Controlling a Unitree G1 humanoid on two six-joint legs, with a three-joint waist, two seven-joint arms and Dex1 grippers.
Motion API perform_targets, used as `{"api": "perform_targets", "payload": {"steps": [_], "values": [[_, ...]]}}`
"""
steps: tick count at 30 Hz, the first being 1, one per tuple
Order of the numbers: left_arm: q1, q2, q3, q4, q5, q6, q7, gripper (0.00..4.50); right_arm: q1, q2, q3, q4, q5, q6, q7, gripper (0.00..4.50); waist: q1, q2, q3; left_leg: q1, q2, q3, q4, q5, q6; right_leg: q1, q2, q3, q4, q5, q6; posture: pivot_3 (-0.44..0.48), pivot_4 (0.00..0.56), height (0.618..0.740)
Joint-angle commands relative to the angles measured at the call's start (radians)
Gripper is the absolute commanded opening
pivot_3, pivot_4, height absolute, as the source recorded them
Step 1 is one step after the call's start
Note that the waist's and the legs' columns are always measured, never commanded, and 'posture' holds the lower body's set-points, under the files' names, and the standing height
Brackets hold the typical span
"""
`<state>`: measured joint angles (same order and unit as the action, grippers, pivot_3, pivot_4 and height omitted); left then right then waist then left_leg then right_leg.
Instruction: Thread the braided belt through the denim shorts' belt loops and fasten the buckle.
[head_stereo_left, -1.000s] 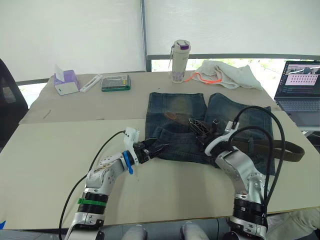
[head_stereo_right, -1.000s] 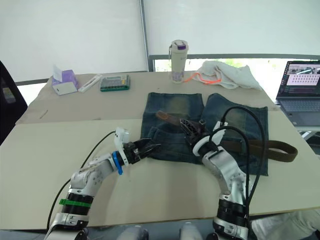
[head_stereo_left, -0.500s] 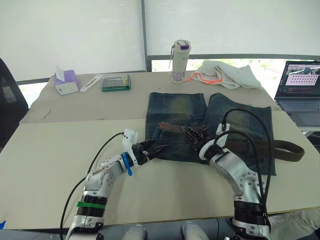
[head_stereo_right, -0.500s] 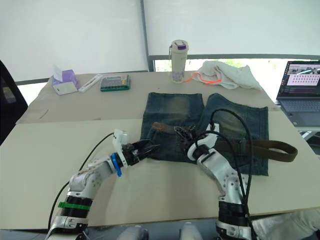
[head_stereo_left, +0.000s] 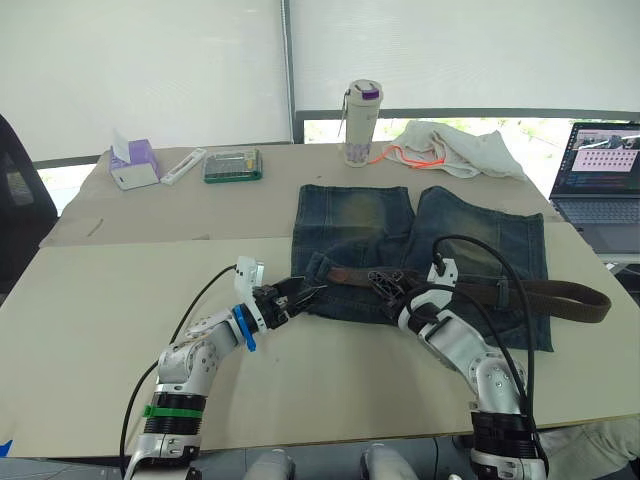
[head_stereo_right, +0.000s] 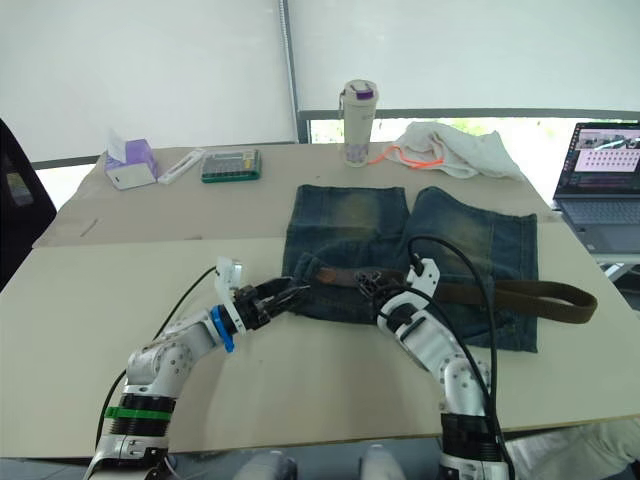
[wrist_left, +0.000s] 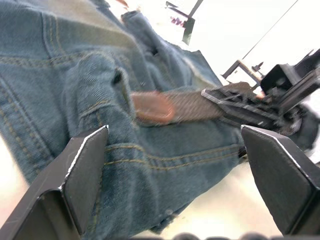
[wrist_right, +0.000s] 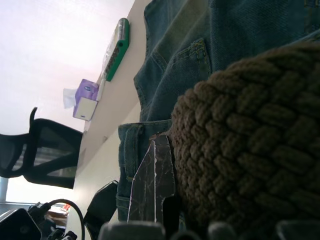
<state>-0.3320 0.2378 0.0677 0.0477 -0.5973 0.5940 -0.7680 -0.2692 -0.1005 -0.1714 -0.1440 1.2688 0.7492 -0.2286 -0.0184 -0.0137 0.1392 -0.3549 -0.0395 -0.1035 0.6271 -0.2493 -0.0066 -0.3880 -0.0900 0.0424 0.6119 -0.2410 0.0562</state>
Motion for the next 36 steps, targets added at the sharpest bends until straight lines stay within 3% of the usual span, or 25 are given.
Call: {"api": "perform_targets", "payload": {"steps": [1, 7, 12, 36], "values": [[0.006, 0.005, 0.000, -0.033, -0.015, 0.003, -0.005, 4.46, -0.040, 0.032, 0.009, -0.010, -0.007, 0.006, 0.004, 0.00, 0.000, 0.000, 0.000, 0.000, 0.000, 0.000, 0.000, 0.000, 0.000, 0.000, 0.000, 0.000, 0.000, 0.000, 0.000, 0.000, 0.150, 0.740], [0.017, 0.004, 0.000, -0.030, -0.014, 0.006, 0.003, 4.46, -0.072, 0.076, 0.008, 0.009, -0.035, 0.006, 0.004, 0.00, -0.004, 0.000, 0.000, 0.000, 0.000, 0.000, 0.000, 0.000, 0.000, 0.000, 0.000, 0.000, 0.000, 0.000, 0.000, 0.000, 0.150, 0.740], [0.031, 0.004, -0.002, -0.033, -0.011, 0.004, 0.009, 4.46, -0.080, 0.141, -0.042, 0.022, 0.071, 0.010, 0.018, 0.00, -0.006, 0.000, 0.000, 0.000, 0.001, -0.001, 0.000, 0.000, 0.000, 0.000, 0.001, 0.000, 0.000, 0.000, 0.000, 0.000, 0.150, 0.740], [0.028, 0.010, -0.002, -0.029, 0.003, -0.012, 0.030, 4.46, -0.083, 0.123, -0.084, 0.091, 0.254, 0.098, 0.132, 0.00, -0.012, 0.000, 0.000, 0.000, 0.001, 0.000, -0.001, 0.000, 0.000, 0.000, 0.001, 0.000, 0.000, 0.000, -0.001, 0.000, 0.150, 0.740]]}}
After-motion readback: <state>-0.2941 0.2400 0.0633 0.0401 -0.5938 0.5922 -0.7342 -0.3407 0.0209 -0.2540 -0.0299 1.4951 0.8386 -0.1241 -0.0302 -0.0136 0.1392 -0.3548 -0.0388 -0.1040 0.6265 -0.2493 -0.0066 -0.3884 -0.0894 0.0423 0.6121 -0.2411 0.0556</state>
